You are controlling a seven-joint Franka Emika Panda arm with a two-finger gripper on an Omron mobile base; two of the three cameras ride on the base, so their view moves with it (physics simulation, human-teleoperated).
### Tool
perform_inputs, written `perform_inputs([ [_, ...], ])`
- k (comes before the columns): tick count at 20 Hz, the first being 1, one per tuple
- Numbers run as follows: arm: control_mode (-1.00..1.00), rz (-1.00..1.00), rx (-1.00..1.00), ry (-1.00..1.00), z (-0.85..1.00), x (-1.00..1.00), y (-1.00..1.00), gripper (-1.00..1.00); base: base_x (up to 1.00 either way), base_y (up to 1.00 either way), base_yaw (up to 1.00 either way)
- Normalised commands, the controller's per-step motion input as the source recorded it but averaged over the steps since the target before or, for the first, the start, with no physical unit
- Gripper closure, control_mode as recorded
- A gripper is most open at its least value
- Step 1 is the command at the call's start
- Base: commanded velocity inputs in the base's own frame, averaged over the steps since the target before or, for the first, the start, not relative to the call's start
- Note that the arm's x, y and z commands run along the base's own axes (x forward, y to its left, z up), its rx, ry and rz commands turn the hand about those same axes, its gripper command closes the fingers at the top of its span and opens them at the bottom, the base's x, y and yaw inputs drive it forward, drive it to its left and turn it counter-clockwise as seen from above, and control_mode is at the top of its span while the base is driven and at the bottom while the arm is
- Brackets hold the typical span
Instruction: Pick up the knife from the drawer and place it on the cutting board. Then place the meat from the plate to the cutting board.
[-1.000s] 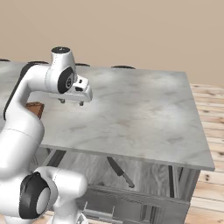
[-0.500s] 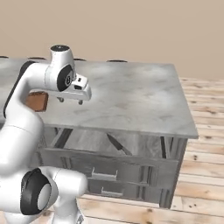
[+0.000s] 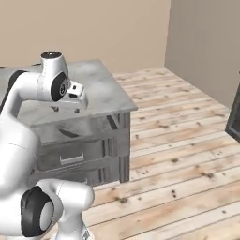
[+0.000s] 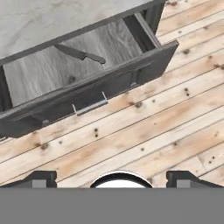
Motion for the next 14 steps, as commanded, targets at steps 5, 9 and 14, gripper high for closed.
perform_inputs([
  [5, 1.00, 0.00, 0.00, 0.00, 0.00, 0.00, 0.00, -1.00, -0.33, 0.02, -0.97],
  [9, 1.00, 0.00, 0.00, 0.00, 0.00, 0.00, 0.00, -1.00, -0.62, 0.03, -0.94],
  [14, 1.00, 0.00, 0.00, 0.00, 0.00, 0.00, 0.00, -1.00, -0.98, 0.37, -0.66],
])
